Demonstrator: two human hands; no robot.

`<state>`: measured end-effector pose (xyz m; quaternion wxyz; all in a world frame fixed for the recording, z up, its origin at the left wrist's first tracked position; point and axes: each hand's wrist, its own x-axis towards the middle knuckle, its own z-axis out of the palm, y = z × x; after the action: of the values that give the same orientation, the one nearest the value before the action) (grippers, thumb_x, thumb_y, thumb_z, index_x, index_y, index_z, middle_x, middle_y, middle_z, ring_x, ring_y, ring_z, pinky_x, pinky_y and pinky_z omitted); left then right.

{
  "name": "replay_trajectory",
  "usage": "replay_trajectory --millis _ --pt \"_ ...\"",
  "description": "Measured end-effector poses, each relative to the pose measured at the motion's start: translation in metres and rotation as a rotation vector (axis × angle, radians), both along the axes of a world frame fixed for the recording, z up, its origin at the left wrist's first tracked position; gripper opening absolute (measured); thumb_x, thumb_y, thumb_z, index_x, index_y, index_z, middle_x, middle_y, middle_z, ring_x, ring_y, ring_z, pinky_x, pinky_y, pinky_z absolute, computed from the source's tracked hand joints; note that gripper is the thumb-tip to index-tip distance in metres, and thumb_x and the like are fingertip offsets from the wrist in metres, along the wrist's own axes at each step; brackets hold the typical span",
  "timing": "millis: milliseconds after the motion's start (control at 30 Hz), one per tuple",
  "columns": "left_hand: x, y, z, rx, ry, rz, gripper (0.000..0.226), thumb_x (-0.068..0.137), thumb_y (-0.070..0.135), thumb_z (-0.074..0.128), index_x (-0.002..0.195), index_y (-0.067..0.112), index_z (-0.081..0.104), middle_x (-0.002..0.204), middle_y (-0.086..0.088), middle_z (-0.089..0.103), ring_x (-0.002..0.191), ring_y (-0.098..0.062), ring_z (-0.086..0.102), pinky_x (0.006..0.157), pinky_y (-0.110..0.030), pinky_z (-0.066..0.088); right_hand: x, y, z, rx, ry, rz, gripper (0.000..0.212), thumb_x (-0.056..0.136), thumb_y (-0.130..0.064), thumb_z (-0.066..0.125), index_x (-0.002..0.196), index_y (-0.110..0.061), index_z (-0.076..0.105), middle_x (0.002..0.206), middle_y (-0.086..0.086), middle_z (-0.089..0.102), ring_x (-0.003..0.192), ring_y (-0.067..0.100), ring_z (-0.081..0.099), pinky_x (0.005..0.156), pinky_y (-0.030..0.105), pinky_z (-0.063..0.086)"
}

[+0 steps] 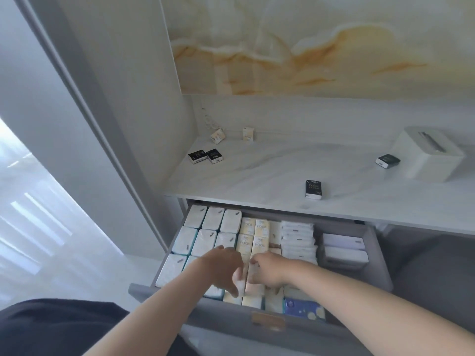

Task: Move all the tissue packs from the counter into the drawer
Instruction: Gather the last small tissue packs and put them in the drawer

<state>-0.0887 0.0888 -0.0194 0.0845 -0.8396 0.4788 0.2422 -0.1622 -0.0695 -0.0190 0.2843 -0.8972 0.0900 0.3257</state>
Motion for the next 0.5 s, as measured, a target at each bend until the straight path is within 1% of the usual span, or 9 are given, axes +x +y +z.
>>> replay_trajectory --millis 67,100,167,233,300,367,433,500 --pt "-0.001 0.004 0.001 -0.030 0.042 0.043 0.032 0.082 0.042 0.074 0.110 0.028 0.069 0.140 0.008 0.051 0.133 -0.017 0.041 0.114 -0.039 0.028 -0.002 -0.002 0.001 0.023 -0.022 -0.022 0.063 0.096 -0.023 0.060 0.152 -0.021 0.032 0.141 0.007 0.043 0.103 0.027 0.063 0.073 0.036 0.062" --pt "-0.001 0.006 0.002 -0.040 0.060 0.069 0.028 0.084 0.037 0.073 0.110 0.027 0.070 0.140 0.009 0.051 0.133 -0.017 0.042 0.114 -0.039 0.028 -0.003 -0.004 0.001 0.011 -0.038 -0.030 0.060 0.095 -0.017 0.057 0.151 -0.022 0.034 0.139 0.007 0.044 0.105 0.026 0.061 0.073 0.035 0.062" --pt "0.000 0.008 0.007 -0.029 0.096 0.115 0.026 0.086 0.031 0.072 0.112 0.028 0.070 0.137 0.008 0.053 0.130 -0.018 0.046 0.112 -0.038 0.033 -0.005 -0.005 0.000 -0.014 -0.034 0.011 0.056 0.093 -0.006 0.053 0.146 -0.021 0.043 0.139 0.006 0.048 0.108 0.024 0.060 0.074 0.033 0.062" --pt "-0.001 0.009 0.011 -0.007 0.119 0.137 0.028 0.086 0.031 0.073 0.114 0.029 0.069 0.136 0.006 0.054 0.128 -0.019 0.047 0.110 -0.039 0.036 -0.007 -0.003 -0.002 -0.038 0.009 0.118 0.055 0.091 0.001 0.051 0.142 -0.020 0.051 0.137 0.004 0.053 0.108 0.022 0.061 0.078 0.031 0.061" --pt "-0.001 0.009 0.011 0.000 0.149 0.150 0.031 0.085 0.031 0.073 0.115 0.030 0.067 0.137 0.006 0.054 0.127 -0.019 0.048 0.108 -0.039 0.037 -0.009 0.001 -0.004 -0.061 0.027 0.207 0.058 0.089 0.002 0.049 0.141 -0.022 0.053 0.136 0.003 0.054 0.109 0.021 0.061 0.085 0.033 0.059" --pt "-0.001 0.007 0.012 -0.002 0.188 0.154 0.031 0.085 0.030 0.073 0.115 0.031 0.066 0.135 0.006 0.055 0.125 -0.018 0.050 0.106 -0.038 0.039 -0.007 0.004 -0.004 -0.076 -0.001 0.234 0.060 0.088 0.002 0.045 0.143 -0.024 0.052 0.135 0.001 0.054 0.109 0.020 0.057 0.088 0.033 0.055" --pt "0.003 0.003 0.015 -0.012 0.247 0.176 0.030 0.086 0.030 0.073 0.115 0.028 0.066 0.132 0.007 0.058 0.123 -0.016 0.053 0.105 -0.036 0.041 0.000 0.002 -0.004 -0.067 -0.032 0.194 0.061 0.089 0.001 0.044 0.143 -0.026 0.050 0.133 0.000 0.055 0.107 0.019 0.058 0.086 0.032 0.056" --pt "0.011 -0.002 0.022 -0.039 0.319 0.227 0.032 0.087 0.030 0.072 0.118 0.025 0.066 0.129 0.008 0.061 0.120 -0.014 0.056 0.106 -0.035 0.041 0.009 -0.005 0.001 -0.062 -0.081 0.126 0.056 0.092 -0.003 0.043 0.141 -0.027 0.051 0.134 0.000 0.055 0.110 0.018 0.058 0.085 0.029 0.054"
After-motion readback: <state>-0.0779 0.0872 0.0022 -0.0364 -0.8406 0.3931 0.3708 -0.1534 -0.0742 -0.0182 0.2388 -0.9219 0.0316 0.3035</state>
